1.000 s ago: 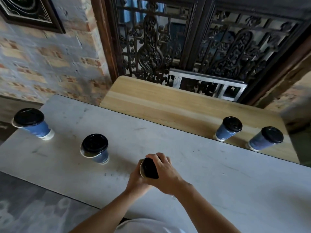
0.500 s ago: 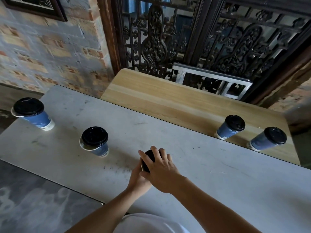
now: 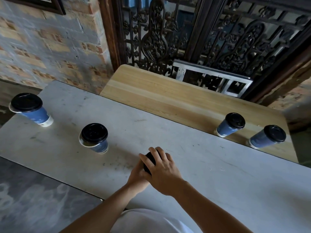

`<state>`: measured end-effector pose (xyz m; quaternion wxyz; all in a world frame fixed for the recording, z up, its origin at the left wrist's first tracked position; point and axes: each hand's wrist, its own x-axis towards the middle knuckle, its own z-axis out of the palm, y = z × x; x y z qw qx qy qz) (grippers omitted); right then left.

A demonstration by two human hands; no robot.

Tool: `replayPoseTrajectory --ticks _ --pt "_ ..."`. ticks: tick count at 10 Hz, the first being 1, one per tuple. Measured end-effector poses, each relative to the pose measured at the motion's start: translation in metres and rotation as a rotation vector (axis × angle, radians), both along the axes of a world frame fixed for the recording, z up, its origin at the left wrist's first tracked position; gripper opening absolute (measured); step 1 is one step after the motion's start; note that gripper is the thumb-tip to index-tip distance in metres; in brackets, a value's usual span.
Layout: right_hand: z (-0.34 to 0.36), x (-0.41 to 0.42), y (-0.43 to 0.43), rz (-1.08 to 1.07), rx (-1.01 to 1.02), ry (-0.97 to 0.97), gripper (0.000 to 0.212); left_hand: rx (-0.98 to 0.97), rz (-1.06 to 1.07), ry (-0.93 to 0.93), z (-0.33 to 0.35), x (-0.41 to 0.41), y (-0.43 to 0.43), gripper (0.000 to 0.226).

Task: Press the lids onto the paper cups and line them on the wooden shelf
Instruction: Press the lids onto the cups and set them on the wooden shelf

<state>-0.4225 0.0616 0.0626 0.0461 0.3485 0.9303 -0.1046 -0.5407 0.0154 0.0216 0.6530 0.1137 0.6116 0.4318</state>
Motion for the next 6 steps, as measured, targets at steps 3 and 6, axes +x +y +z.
replayPoseTrajectory --ticks 3,6 --pt "0.013 0.009 0.023 -0.831 -0.863 0.872 0.029 -0.047 0.202 -0.116 0.026 -0.019 0.000 0.024" --pt "-0.010 0.020 -0.001 -1.124 -1.008 0.933 0.033 0.046 0.078 0.113 0.030 -0.009 0.000 0.030"
